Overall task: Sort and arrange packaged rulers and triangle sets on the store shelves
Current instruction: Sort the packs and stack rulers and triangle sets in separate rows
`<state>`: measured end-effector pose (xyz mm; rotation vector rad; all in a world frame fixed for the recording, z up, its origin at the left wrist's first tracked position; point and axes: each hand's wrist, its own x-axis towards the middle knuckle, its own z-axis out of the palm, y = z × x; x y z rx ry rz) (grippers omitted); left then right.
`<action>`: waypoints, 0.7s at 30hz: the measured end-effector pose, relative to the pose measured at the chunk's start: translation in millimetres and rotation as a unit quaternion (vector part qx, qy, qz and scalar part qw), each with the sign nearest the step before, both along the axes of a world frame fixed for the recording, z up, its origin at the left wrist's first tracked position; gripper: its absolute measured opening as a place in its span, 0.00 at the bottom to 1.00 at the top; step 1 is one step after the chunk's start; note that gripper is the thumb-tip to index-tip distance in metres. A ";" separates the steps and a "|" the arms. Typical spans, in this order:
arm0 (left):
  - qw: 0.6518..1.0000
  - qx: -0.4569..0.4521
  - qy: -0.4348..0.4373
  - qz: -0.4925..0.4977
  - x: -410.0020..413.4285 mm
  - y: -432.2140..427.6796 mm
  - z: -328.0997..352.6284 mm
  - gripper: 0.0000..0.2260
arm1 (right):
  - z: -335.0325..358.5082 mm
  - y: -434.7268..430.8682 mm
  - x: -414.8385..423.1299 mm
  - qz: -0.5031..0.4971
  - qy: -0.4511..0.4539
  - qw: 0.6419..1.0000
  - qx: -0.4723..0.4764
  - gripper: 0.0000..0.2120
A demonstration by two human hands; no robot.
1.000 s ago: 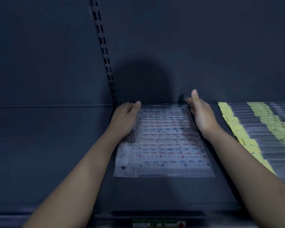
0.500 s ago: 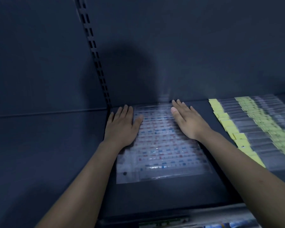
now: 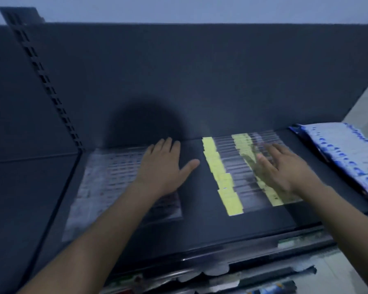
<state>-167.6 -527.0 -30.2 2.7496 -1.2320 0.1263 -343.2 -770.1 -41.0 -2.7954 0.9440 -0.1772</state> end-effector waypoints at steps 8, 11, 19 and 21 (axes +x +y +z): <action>0.918 -0.212 0.307 0.131 -67.7 -119.1 -32.9 0.41 | -24.6 -84.5 -20.2 -0.018 -0.110 0.977 0.184 0.36; 0.901 -0.263 0.304 0.165 -75.5 -135.1 -33.7 0.39 | -17.9 -85.6 -12.6 -0.002 -0.177 0.941 0.289 0.31; 0.818 -0.407 0.334 0.232 -56.2 -143.7 -26.7 0.33 | -14.3 -104.9 -4.0 -0.032 -0.274 0.880 0.386 0.33; 0.801 -0.432 0.343 0.233 -50.1 -140.7 -26.8 0.33 | -12.4 -111.5 5.0 -0.058 -0.285 0.873 0.392 0.31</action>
